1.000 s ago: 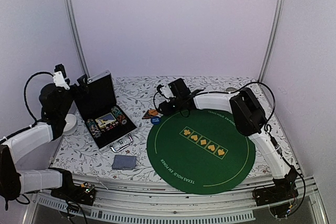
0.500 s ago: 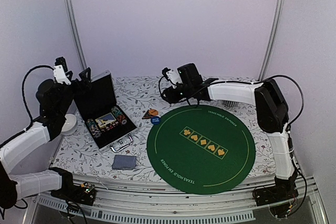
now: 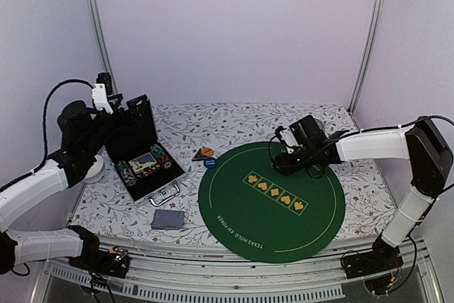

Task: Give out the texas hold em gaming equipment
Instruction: Place the dealer button in the dealer area.

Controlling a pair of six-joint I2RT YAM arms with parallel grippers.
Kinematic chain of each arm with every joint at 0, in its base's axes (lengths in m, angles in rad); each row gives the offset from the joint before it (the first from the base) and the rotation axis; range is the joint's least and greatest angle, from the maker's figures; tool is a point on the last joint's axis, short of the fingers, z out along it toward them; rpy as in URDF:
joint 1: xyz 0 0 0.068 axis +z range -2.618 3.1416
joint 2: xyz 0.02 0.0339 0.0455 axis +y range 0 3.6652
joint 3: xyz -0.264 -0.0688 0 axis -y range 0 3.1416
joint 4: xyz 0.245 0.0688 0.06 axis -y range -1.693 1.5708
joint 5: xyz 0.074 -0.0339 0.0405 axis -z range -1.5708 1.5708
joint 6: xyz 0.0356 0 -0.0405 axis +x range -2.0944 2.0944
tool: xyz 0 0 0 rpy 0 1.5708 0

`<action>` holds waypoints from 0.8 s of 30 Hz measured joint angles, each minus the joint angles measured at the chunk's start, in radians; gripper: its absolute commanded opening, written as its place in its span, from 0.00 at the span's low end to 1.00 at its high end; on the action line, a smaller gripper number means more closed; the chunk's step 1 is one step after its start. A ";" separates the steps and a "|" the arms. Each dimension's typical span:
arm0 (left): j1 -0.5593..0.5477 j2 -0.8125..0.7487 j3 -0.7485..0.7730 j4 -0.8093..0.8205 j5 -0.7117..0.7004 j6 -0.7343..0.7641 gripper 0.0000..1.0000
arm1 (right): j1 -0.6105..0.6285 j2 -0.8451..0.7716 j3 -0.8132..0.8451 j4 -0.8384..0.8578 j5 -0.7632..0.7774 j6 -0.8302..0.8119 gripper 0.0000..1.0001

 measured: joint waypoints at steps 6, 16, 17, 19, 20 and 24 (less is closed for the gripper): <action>-0.047 0.042 0.029 -0.038 0.027 0.003 0.96 | -0.037 -0.028 -0.131 -0.045 -0.007 0.079 0.36; -0.071 0.072 0.029 -0.053 0.029 0.020 0.96 | 0.261 -0.106 -0.178 0.013 -0.175 0.041 0.37; -0.071 0.072 0.029 -0.054 0.028 0.022 0.96 | 0.292 -0.103 -0.178 0.029 -0.189 0.037 0.37; -0.072 0.072 0.029 -0.055 0.028 0.025 0.96 | 0.362 -0.079 -0.171 0.056 -0.208 0.021 0.37; -0.072 0.072 0.029 -0.055 0.027 0.026 0.96 | 0.393 -0.056 -0.161 0.063 -0.214 0.012 0.37; -0.074 0.072 0.029 -0.061 0.026 0.032 0.96 | 0.470 0.053 -0.113 0.075 -0.223 -0.026 0.38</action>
